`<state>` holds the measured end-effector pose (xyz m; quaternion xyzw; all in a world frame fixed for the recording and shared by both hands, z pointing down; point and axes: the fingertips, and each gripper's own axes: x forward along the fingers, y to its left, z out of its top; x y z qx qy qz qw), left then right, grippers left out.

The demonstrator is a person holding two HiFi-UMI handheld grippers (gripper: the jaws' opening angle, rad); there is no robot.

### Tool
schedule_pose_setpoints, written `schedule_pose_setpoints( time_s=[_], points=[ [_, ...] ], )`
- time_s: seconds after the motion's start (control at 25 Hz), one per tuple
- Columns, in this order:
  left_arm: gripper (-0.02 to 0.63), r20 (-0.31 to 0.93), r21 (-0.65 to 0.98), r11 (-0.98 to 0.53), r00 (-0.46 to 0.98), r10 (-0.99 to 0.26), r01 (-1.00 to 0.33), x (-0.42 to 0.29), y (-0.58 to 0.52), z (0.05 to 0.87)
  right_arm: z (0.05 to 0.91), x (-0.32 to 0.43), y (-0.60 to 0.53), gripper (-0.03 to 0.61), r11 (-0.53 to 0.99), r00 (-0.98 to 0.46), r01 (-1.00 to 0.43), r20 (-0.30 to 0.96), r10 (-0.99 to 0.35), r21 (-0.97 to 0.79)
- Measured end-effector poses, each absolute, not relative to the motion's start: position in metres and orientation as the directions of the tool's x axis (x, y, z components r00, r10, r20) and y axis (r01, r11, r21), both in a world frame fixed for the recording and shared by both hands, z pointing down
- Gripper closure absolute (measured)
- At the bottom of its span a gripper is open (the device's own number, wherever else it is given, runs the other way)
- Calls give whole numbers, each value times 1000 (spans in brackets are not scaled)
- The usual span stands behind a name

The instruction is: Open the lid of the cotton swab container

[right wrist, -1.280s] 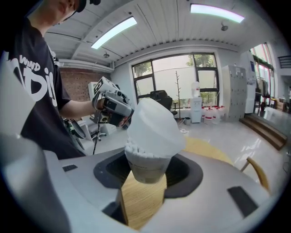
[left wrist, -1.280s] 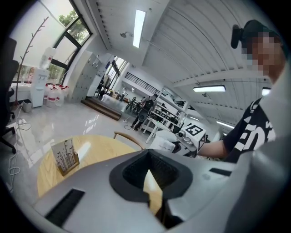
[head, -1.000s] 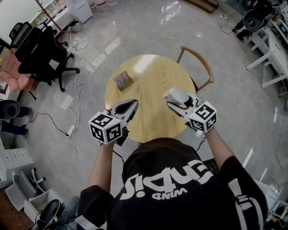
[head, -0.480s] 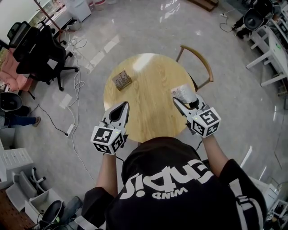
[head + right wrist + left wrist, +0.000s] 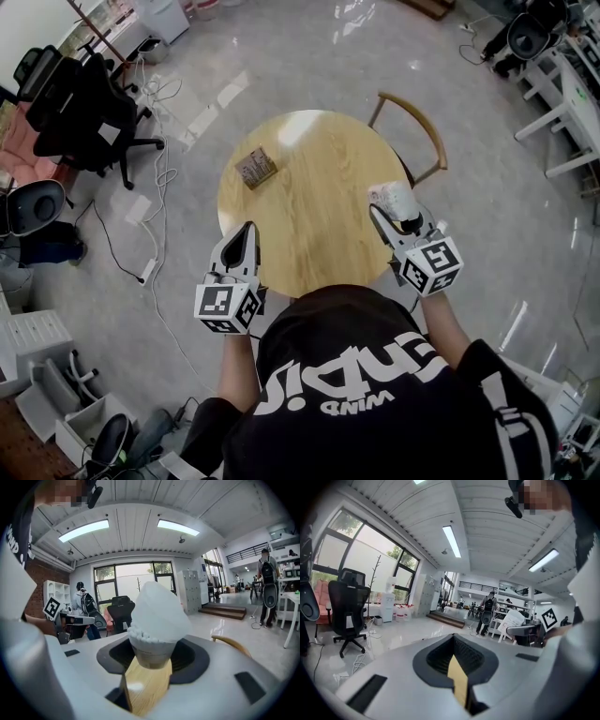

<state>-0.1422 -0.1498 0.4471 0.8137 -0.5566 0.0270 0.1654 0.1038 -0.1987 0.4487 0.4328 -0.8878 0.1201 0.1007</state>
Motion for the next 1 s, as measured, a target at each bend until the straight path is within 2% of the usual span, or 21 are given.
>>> schedule_pose_setpoints(
  time_s=[0.4, 1.0],
  points=[
    [604, 223, 173, -295, 329, -918, -940, -141, -149, 448, 451, 106, -204, 385, 563, -573, -818, 269, -774, -122],
    [604, 233, 188, -295, 334, -913, -937, -140, -155, 449, 456, 100, -206, 385, 566, -569, -818, 286, -771, -100]
  ],
)
